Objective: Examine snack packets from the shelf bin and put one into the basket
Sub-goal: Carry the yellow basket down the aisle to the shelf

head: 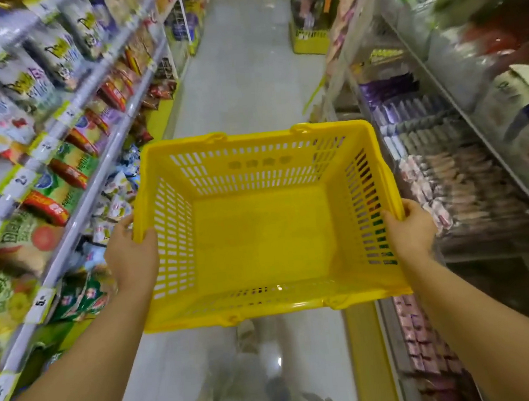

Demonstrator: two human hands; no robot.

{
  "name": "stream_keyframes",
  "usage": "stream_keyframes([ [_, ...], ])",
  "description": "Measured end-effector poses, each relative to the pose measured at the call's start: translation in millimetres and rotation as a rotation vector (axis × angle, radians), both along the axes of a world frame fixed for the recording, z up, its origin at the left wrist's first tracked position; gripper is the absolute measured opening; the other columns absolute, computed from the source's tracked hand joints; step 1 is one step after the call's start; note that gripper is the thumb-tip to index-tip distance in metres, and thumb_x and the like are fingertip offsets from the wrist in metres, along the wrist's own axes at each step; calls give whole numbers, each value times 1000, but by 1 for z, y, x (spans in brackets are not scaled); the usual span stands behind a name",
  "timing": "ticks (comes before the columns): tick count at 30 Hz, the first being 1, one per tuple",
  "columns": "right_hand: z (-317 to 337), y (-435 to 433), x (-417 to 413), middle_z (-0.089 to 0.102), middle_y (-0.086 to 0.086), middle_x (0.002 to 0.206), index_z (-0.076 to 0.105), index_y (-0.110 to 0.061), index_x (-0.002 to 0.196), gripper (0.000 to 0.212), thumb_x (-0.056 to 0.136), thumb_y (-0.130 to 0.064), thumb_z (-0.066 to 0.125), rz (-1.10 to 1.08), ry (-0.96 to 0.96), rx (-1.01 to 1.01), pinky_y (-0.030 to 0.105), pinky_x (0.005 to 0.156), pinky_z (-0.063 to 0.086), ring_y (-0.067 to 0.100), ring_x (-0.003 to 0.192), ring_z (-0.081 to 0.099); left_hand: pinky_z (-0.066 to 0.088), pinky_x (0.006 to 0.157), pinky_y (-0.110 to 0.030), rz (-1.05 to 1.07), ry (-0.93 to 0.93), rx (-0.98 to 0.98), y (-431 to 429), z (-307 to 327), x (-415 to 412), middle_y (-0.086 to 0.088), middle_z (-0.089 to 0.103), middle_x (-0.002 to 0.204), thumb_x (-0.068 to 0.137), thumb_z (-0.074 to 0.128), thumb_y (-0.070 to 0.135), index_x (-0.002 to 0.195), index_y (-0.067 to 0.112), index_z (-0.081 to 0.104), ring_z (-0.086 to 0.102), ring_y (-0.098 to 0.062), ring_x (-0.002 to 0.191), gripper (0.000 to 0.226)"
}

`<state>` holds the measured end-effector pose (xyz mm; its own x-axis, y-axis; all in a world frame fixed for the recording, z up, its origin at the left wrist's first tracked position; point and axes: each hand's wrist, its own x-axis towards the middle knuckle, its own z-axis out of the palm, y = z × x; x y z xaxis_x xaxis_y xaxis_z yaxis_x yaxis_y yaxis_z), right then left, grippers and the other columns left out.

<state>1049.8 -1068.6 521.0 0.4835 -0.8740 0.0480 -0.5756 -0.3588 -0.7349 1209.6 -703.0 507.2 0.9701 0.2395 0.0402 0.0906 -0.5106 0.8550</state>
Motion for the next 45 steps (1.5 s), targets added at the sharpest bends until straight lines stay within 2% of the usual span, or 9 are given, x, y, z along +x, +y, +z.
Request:
stream_keyframes([
  [3,-2,-26,51,68,19,104,64,-7,116,31,87,-18,65,4,-8,6,45,84,48,38,97,62,41,74,-34,-9,-9,12,-28,0,51,-19,67,114,92,60,13,134,9,55,62,-28,81,42],
  [8,-2,-67,134,68,18,104,62,-8,118,32,87,-18,65,-21,-25,6,44,82,47,38,96,62,37,60,-24,-10,7,-7,-76,-1,143,0,66,93,93,58,12,134,10,55,47,-2,62,42],
  [12,1,-104,182,68,18,96,64,-5,110,26,87,-18,63,-33,-28,-2,39,74,44,35,86,61,42,77,-37,-44,32,33,-116,8,203,-17,65,119,90,57,11,132,7,56,61,-34,102,41],
  [16,-2,-144,231,66,20,94,64,-3,105,21,88,-17,63,-62,-21,-4,32,67,34,30,79,56,36,55,-30,-49,42,1,-156,9,257,-15,67,101,93,57,15,135,10,53,53,-16,62,43],
  [22,-14,-216,323,68,20,102,64,-6,111,25,88,-17,62,-27,19,-10,38,74,41,39,94,61,32,55,-32,55,71,23,-229,-10,332,-18,66,107,92,58,18,135,10,52,45,-15,57,44],
  [29,-7,-312,427,67,25,103,63,-3,108,23,88,-15,62,46,67,23,43,80,46,43,97,60,46,81,-48,140,78,143,-319,-13,416,-26,63,121,89,63,15,133,5,56,59,-45,103,45],
  [38,-10,-364,500,67,21,103,62,-8,114,25,90,-16,60,63,89,63,46,79,48,42,96,60,37,67,-39,207,89,104,-371,-12,483,-26,67,108,88,62,13,130,5,57,59,-39,85,43],
  [41,-19,-375,516,68,18,100,63,-10,110,21,90,-16,59,31,94,88,42,75,47,40,93,61,43,80,-43,176,90,112,-384,-18,507,-25,63,122,88,62,12,129,5,58,59,-42,104,42],
  [45,-38,-384,541,69,20,102,65,-9,112,24,89,-15,62,-2,101,86,43,76,46,41,95,61,37,73,-39,157,102,112,-396,-34,541,-25,64,118,88,63,14,129,8,58,60,-43,99,42],
])
